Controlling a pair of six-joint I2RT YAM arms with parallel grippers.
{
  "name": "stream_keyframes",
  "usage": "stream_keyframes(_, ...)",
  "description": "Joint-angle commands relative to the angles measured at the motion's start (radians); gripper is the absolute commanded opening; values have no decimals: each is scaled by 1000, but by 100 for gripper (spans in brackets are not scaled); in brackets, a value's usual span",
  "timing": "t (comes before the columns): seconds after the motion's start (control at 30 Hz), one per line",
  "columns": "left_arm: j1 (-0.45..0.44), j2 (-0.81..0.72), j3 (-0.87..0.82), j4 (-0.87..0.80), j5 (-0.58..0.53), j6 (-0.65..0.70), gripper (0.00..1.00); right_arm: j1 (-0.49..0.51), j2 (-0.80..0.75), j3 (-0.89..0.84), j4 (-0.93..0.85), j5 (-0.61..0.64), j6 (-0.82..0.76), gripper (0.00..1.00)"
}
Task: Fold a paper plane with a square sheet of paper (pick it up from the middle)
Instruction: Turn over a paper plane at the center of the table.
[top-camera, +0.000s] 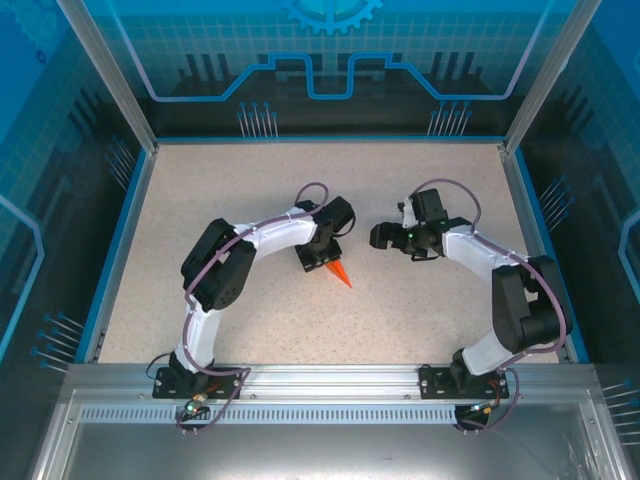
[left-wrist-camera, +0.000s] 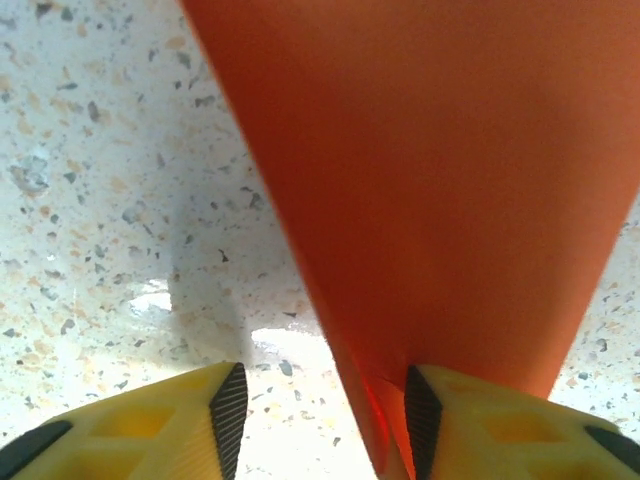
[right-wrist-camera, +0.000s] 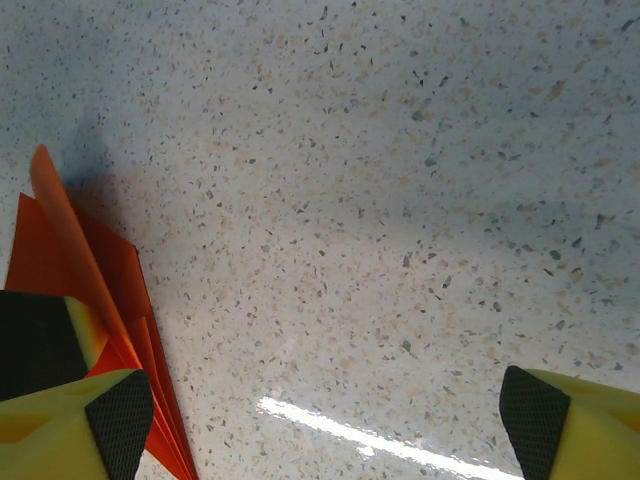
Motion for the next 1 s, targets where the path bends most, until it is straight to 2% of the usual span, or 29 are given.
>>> stream_keyframes(0.0, -5, -57, -28, 8, -27, -34, 43, -16, 20, 7, -9, -32, -7, 93)
stream_keyframes(0.13, -6, -70, -50, 29, -43, -50, 34, -15, 28, 10, -8, -38, -5, 92)
stream_keyframes(0.3, -5, -100, -63, 64, -69, -24, 10, -15, 29, 10, -6, -47, -4, 91)
stream_keyframes(0.37, -7, -122, -64, 83, -68, 10, 5, -15, 19, 7, -2, -50, 1, 91)
stream_keyframes(0.47, -5, -179, -88, 152, -47, 85, 2, -25, -18, -16, 40, -93, 29, 88)
stream_keyframes(0.53, -1, -227, -126, 240, 8, 153, 2, -34, -50, -43, 73, -127, 51, 86)
stream_keyframes(0.67, 36, -296, -240, 474, 208, 263, 2, -42, -115, -70, 117, -170, 79, 81)
stream_keyframes(0.77, 63, -304, -307, 616, 339, 289, 1, -43, -151, -74, 131, -198, 87, 76)
stream_keyframes(0.97, 90, -238, -417, 893, 499, 243, 0, 5, -185, -68, 130, -234, 70, 67)
